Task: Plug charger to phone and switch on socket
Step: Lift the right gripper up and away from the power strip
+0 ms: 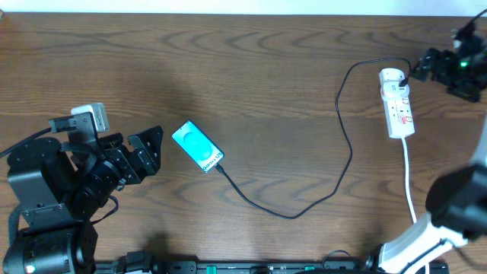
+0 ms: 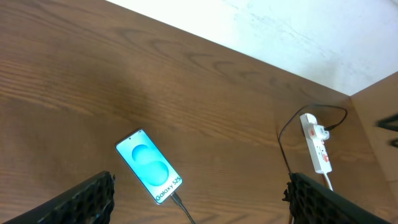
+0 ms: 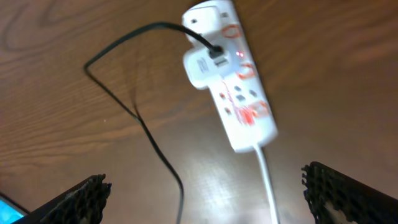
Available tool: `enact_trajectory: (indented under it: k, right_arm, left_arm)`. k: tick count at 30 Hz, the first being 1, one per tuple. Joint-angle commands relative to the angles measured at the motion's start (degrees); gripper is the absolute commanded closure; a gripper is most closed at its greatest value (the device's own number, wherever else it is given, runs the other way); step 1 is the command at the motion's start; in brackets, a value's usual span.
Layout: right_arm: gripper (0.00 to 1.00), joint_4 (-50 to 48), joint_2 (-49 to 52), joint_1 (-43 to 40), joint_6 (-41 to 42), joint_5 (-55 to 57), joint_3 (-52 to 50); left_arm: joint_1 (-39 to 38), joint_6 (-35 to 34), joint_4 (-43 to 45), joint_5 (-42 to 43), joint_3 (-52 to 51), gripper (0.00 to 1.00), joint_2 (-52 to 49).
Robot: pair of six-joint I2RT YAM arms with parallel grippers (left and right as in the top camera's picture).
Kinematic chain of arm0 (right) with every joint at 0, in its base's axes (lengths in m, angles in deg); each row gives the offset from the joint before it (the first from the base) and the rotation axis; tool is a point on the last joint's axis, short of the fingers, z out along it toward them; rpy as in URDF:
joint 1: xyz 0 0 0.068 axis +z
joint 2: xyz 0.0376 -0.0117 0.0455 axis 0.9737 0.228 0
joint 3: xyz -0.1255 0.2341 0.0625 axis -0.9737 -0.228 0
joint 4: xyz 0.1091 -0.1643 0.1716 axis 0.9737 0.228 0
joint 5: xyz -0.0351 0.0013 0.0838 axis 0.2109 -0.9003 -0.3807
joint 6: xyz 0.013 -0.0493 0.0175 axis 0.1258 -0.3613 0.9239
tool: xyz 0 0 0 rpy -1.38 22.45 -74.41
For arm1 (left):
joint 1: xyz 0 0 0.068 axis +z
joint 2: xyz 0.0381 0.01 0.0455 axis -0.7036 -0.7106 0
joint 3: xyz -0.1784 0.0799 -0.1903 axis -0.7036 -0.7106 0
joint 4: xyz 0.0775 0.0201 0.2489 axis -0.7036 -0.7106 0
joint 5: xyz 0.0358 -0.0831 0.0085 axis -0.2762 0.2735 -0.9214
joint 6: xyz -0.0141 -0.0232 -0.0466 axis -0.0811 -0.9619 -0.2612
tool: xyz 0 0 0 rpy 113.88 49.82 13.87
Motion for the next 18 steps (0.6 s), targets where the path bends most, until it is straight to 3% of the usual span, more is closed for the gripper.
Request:
enact_trajectory:
  k: [1,9,18]
  right_arm:
    - [0.01,2.56,-7.10,0.31,2.80,6.45,0.98]
    - [0.01,5.95,-18.29,0.31,2.75,6.49,0.96]
    - [0.01,6.60,-20.46,0.31,2.75,6.45,0.96]
  left_arm:
    - [0.20,0.55,-0.13,-0.70,1.20,0.11,-0.07]
    - [0.20,0.57,-0.13,-0.72,1.20,0.11,-0.07]
    - [0.20,0.57,-0.13,-0.72,1.20,0.11,-0.07]
